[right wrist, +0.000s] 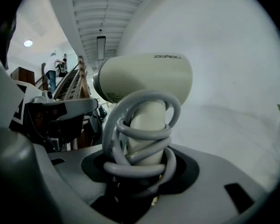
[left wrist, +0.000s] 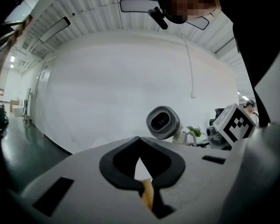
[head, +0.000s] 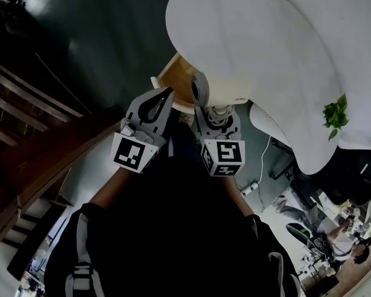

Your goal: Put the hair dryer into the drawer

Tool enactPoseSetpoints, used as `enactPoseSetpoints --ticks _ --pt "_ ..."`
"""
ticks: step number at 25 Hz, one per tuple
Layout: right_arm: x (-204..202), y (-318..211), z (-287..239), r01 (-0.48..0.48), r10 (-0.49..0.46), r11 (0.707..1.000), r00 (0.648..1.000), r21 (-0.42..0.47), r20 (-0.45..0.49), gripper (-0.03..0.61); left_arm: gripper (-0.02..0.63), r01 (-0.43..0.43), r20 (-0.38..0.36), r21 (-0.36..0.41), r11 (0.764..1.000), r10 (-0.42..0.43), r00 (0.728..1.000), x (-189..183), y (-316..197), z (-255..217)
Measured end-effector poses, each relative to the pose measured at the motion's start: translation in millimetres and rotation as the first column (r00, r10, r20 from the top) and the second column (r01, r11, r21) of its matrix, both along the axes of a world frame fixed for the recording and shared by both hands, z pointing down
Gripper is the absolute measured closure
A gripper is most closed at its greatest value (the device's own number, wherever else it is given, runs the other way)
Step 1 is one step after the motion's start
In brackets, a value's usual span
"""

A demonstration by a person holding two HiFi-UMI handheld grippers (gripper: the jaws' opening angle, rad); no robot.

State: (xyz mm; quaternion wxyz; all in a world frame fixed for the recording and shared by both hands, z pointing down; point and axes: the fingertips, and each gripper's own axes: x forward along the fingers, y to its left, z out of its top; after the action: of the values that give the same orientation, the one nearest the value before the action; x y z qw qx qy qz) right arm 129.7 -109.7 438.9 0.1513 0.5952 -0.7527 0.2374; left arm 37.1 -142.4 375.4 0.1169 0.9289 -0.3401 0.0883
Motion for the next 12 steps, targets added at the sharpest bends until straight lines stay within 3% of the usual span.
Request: enactPoseSetpoints --ticks 12 --pt "-14.4 -6.8 76.7 -0.001 0.001 0.989 1.0 -0.145 0.002 0.322 0.606 -0.061 0.035 -0.088 0.994 0.065 0.997 -3.6 -21.8 60.5"
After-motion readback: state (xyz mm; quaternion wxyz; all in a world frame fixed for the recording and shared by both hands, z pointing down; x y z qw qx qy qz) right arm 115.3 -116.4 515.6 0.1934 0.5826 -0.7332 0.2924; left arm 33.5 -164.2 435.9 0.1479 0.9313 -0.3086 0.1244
